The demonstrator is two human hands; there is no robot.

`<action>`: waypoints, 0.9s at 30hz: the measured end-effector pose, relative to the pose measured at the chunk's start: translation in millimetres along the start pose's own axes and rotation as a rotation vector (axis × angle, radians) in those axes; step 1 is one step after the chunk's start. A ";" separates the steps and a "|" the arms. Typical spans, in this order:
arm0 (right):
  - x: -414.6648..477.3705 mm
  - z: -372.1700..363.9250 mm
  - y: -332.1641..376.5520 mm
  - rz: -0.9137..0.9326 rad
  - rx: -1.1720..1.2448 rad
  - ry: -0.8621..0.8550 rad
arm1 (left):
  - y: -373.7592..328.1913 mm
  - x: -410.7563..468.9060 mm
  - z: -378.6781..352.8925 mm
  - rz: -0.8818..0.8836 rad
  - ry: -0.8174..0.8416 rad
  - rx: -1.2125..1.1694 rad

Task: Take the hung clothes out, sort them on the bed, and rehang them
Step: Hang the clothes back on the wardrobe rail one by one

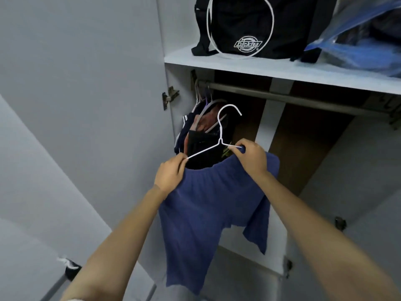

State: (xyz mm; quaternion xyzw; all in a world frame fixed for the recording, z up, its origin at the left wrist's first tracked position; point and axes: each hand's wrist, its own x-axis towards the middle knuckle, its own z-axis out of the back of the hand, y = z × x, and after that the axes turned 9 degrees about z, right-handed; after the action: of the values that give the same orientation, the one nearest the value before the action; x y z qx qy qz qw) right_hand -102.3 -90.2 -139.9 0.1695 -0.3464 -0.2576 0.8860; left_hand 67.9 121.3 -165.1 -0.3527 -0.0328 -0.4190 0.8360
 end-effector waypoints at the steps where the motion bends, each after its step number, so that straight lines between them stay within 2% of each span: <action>1: 9.6 -2.3 -5.9 -0.007 -0.010 -0.002 | 0.7 12.5 -5.1 -0.016 0.006 -0.020; 7: 58.5 -17.4 -42.8 -0.023 -0.120 -0.027 | -2.0 82.5 -37.2 -0.063 0.026 -0.129; 12: 68.8 -27.7 -62.1 -0.098 -0.075 0.001 | -2.8 127.4 -65.7 -0.025 0.032 -0.200; 20: 77.1 -39.9 -96.4 -0.173 -0.042 0.104 | -8.3 180.6 -107.8 0.102 0.047 -0.235; 27: 97.2 -43.8 -119.6 -0.182 0.004 0.147 | -22.2 202.1 -126.4 0.208 -0.003 -0.269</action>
State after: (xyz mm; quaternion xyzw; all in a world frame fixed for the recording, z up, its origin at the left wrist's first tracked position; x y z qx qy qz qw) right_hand -51.2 -237.5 -176.7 0.2204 -0.2643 -0.3231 0.8816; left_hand 152.1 -102.5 -176.5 -0.4637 0.0590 -0.3306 0.8199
